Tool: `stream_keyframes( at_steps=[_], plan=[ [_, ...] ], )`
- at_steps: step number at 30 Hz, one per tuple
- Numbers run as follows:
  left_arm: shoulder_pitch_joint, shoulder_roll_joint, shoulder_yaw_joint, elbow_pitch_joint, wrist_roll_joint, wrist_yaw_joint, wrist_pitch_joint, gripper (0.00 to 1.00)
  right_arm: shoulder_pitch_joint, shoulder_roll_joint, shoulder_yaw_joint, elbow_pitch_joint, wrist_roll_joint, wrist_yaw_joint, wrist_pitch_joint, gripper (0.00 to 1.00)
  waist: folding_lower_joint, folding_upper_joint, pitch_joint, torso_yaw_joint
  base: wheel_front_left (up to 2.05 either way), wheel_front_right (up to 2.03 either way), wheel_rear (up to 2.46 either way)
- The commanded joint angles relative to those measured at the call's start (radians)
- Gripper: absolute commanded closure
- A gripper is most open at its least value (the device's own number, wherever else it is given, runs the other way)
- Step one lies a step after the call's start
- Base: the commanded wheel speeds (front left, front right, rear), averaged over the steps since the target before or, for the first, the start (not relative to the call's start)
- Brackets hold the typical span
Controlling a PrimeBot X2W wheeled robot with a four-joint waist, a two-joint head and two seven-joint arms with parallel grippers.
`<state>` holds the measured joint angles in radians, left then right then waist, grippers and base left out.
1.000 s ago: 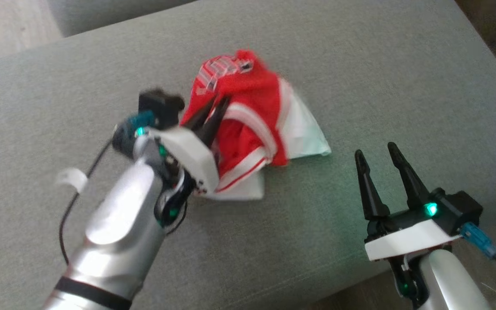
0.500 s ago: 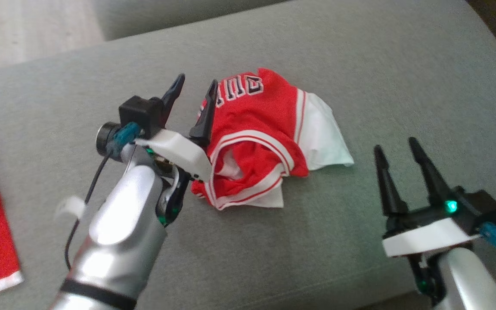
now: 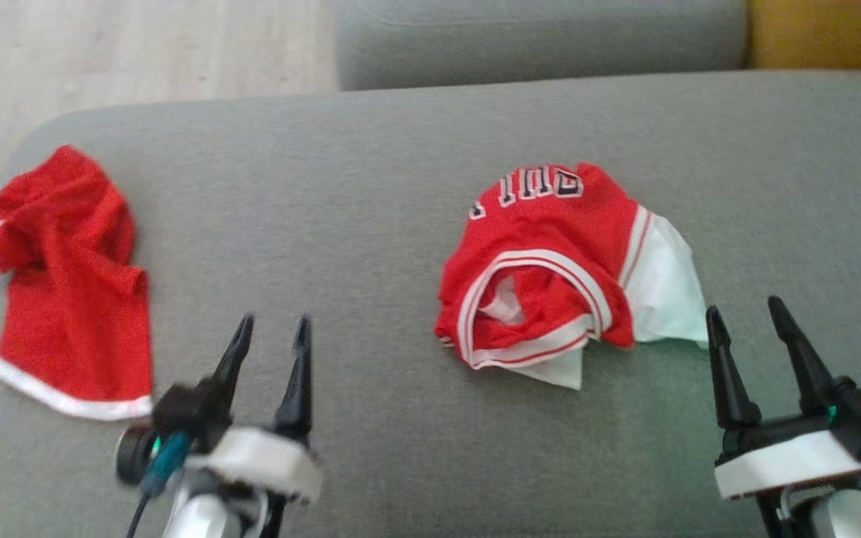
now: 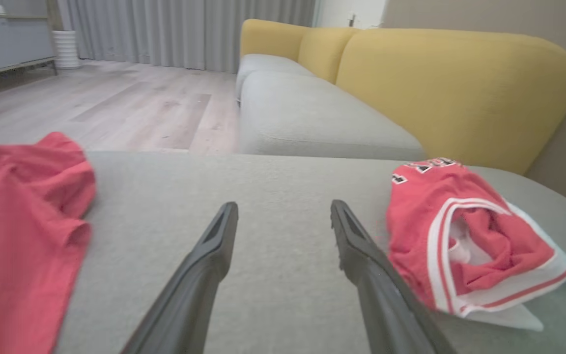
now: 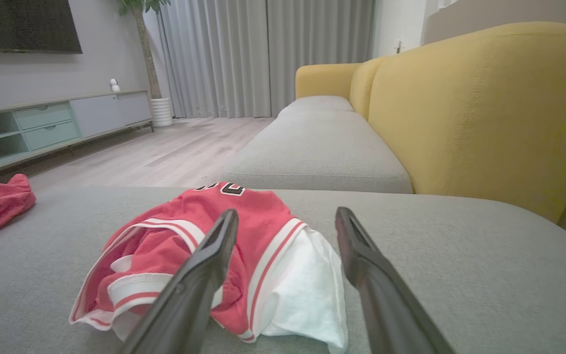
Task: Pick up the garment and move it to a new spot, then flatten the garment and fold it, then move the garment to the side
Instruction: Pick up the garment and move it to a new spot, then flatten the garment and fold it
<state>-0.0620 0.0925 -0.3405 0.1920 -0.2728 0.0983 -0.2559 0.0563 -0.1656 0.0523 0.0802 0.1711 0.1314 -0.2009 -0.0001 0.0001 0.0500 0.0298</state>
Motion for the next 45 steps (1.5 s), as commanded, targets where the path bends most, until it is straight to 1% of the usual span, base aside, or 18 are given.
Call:
stream_keyframes(
  at_steps=[1,5,9,16,22,25,31,37,42,45],
  plan=[
    [0.015,0.020,0.051,-0.043,0.017,0.010,-0.006,0.00,-0.003,-0.004,0.012,-0.023,-0.008,-0.001,-0.001,0.00,0.0001,-0.0001,-0.029,0.047,0.00,0.00,0.00],
    [0.124,0.024,0.114,-0.078,0.033,0.018,-0.006,0.00,0.024,0.017,0.006,0.011,-0.009,-0.001,-0.008,0.00,0.0001,-0.0001,-0.052,0.082,0.00,0.00,0.00],
    [0.195,0.015,0.171,-0.100,0.045,0.011,-0.006,0.00,0.046,0.034,0.002,0.041,-0.008,-0.001,-0.019,0.00,0.0001,-0.0001,-0.061,0.107,0.00,0.00,0.00],
    [0.216,-0.010,0.222,-0.118,0.068,-0.021,-0.006,0.00,0.044,0.040,0.015,0.067,-0.013,-0.001,-0.024,0.00,0.0001,-0.0001,-0.062,0.117,0.00,0.00,0.00],
    [0.214,-0.026,0.246,-0.125,0.076,-0.036,-0.006,0.00,0.019,0.021,0.057,0.077,-0.037,-0.001,0.004,0.00,0.0001,-0.0001,-0.051,0.105,0.00,0.00,0.00],
    [0.200,-0.032,0.253,-0.132,0.077,-0.039,-0.006,0.00,-0.020,0.000,0.106,0.078,-0.060,-0.001,0.070,0.00,0.0001,-0.0001,-0.030,0.098,0.00,0.00,0.00],
    [0.157,-0.039,0.247,-0.127,0.077,-0.049,-0.006,0.00,-0.106,-0.048,0.216,0.109,-0.088,-0.001,0.302,0.00,0.0001,-0.0001,0.000,0.107,0.00,0.00,0.00],
    [0.135,-0.042,0.233,-0.118,0.064,-0.048,-0.006,0.00,-0.159,-0.116,0.339,0.131,-0.066,-0.001,0.495,0.00,0.0001,-0.0001,0.022,0.132,0.00,0.00,0.00],
    [0.121,-0.042,0.221,-0.119,0.042,-0.035,-0.006,0.00,-0.214,-0.162,0.390,0.126,-0.059,-0.001,0.573,0.00,0.0001,-0.0001,0.048,0.156,0.00,0.00,0.00],
    [0.113,-0.042,0.216,-0.122,0.035,-0.031,-0.006,0.00,-0.236,-0.175,0.416,0.126,-0.053,-0.001,0.598,0.00,0.0001,-0.0001,0.065,0.166,0.00,0.00,0.00]
  ],
)
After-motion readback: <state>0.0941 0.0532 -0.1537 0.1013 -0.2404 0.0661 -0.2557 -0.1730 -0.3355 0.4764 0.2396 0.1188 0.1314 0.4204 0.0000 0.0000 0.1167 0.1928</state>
